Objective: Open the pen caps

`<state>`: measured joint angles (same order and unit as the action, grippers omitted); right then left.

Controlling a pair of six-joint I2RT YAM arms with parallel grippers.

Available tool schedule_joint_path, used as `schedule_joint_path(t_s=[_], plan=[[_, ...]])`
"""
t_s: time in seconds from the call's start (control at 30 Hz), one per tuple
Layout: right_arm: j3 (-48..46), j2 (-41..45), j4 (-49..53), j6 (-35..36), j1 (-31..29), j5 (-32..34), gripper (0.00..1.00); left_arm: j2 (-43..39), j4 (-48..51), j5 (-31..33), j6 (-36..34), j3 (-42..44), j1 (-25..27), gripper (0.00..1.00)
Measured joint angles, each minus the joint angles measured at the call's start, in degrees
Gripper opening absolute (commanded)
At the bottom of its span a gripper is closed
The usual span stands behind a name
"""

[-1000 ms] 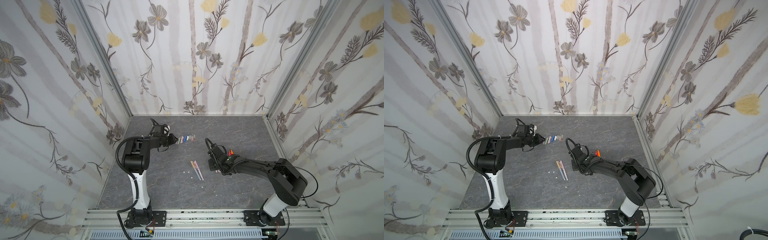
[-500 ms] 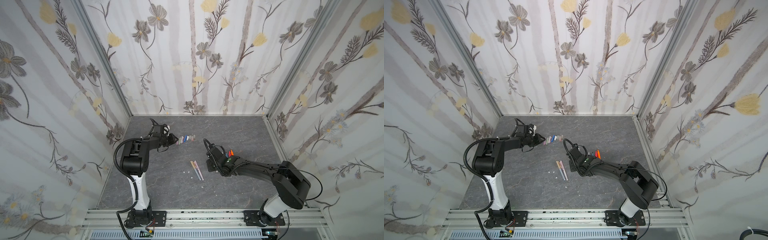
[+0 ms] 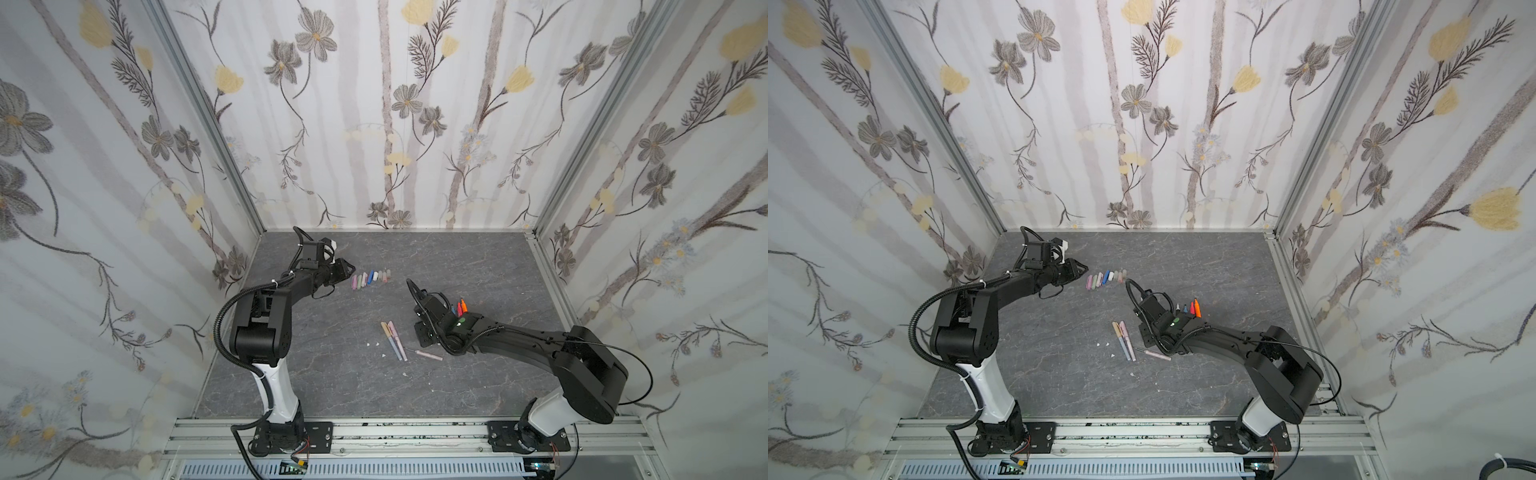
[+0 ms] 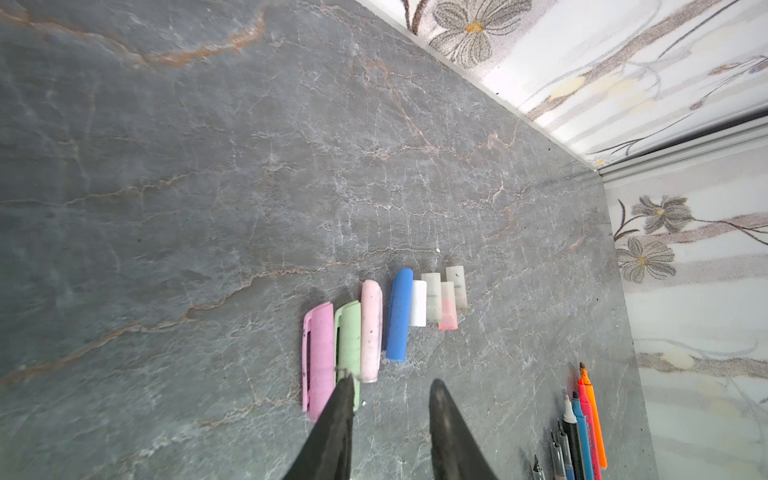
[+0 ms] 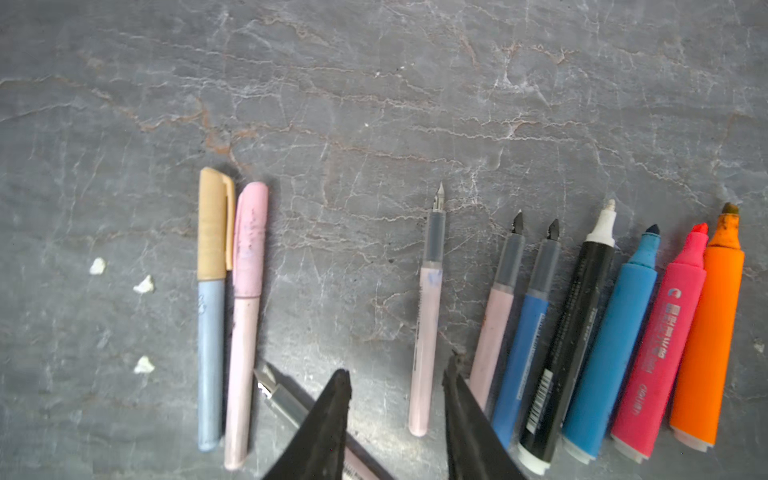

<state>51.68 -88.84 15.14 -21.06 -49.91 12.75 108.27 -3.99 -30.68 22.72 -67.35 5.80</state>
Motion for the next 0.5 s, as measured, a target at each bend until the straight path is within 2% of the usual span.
schedule_joint_path(t_s=[0.2,0.5], plan=[[-2.64,3.61,0.04,4.61,-1.88,-3.67,0.4,-1.07,0.42,0.0,0.02,0.96,-0.02,0.31],[-2.12,-0.61,1.33,6.32,-3.76,-5.88,0.38,-2.75,0.61,-0.57,0.7,1.27,-0.04,0.35]])
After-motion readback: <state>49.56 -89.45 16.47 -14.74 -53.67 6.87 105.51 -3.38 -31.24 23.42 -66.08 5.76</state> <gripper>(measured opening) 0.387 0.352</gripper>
